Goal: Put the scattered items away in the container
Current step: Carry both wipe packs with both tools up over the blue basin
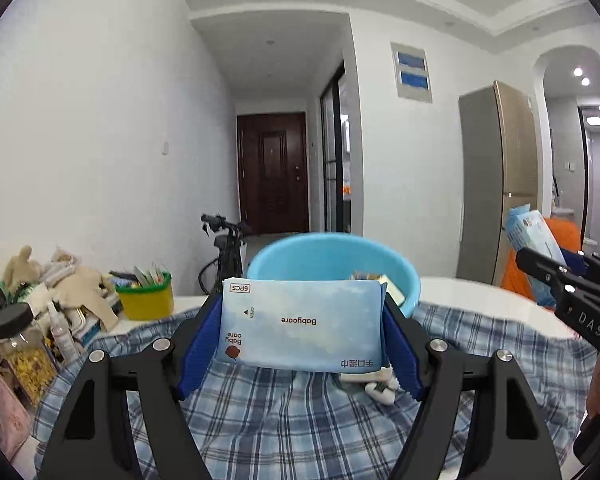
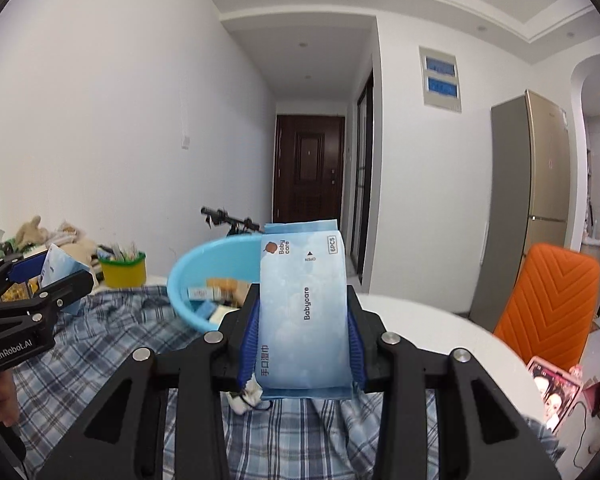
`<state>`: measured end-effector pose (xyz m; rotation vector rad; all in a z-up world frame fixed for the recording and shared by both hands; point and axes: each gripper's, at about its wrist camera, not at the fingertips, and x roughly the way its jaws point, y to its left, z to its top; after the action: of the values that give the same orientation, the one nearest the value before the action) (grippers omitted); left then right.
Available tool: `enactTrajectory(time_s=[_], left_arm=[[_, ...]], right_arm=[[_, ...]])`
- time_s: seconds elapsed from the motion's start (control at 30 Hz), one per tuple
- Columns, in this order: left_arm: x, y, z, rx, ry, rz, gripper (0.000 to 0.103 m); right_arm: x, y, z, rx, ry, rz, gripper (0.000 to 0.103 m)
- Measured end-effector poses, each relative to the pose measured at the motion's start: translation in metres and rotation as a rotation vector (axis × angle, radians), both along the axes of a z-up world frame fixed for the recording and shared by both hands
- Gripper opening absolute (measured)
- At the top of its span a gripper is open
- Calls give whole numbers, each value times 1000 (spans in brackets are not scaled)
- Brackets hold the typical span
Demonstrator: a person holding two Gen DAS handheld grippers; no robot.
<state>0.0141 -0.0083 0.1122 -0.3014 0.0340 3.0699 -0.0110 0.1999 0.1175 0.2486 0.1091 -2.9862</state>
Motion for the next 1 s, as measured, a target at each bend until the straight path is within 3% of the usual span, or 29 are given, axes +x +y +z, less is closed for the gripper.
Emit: enactTrajectory(time_s=[0.23,0.43,0.7,0.83,1.0], left_arm=[[23,-3,19,0,56,-16,77],[21,2,19,-5,52,-27,77],[-9,-5,3,53,21,-14,77],[-34,-5,-6,45,31,3,77],[-75,-10,-1,100,-35,-17,77]], right_arm=[[13,1,3,-8,20,9,36],[11,-1,6,-6,16,20,36],[-4,5,7,-31,18,10,36],[-20,7,4,-30,-8,25,36],[-54,5,4,-51,-83,83,36]])
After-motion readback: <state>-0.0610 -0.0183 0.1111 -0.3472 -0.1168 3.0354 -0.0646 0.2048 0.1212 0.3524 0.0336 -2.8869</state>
